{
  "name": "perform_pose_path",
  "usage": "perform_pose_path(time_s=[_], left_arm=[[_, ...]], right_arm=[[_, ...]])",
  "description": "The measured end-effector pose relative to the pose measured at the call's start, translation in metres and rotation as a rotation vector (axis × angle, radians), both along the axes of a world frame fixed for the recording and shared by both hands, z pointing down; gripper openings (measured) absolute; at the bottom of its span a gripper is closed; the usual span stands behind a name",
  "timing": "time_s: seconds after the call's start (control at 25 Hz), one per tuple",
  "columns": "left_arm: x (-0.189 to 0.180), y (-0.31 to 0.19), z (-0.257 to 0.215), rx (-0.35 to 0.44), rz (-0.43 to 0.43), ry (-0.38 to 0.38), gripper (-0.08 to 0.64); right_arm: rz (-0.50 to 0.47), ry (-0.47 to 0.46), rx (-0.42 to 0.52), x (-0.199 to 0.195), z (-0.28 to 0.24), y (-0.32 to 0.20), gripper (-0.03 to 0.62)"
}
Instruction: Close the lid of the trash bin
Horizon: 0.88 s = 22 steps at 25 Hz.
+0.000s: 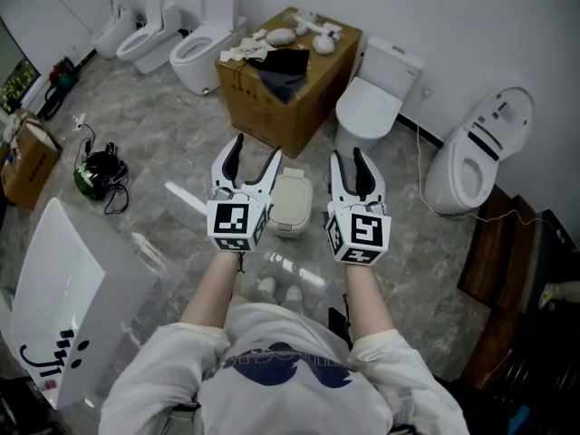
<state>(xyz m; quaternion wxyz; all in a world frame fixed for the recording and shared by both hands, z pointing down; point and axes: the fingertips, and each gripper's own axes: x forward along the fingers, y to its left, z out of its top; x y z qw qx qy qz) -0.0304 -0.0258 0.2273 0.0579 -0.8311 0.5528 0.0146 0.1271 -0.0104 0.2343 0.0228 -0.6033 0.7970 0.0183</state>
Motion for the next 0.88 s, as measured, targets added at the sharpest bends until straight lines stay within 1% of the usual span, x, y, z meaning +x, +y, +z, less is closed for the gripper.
perform_pose_path(time_s=[0.08,0.16,0.28,0.4,0.44,0.72,0.88], left_arm=[[0.000,0.006,0.003,-0.002,0.032,-0.005,0.289],[-0.001,0.012,0.006,-0.004,0.051,-0.016,0.247],[-0.006,0.020,0.012,-0.007,0.059,-0.037,0.150],[-0.012,0.028,0.016,-0.019,0.055,-0.011,0.022],[-0.013,0.031,0.016,-0.020,0.056,-0.003,0.000],[-0.016,0.032,0.019,-0.030,0.073,0.020,-0.002],[-0.021,0.029,0.017,-0.027,0.072,0.025,0.000]], right_arm=[[0.004,0.005,-0.008,-0.005,0.003,0.006,0.129],[0.003,0.003,-0.014,-0.009,0.006,0.011,0.088],[0.004,0.006,-0.016,-0.015,0.008,0.019,0.036],[0.013,0.012,-0.018,-0.019,0.009,0.027,0.009],[0.016,0.012,-0.018,-0.020,0.009,0.030,0.009],[0.041,0.012,-0.016,-0.021,0.010,0.034,0.009],[0.048,-0.008,-0.002,-0.022,0.004,0.033,0.009]])
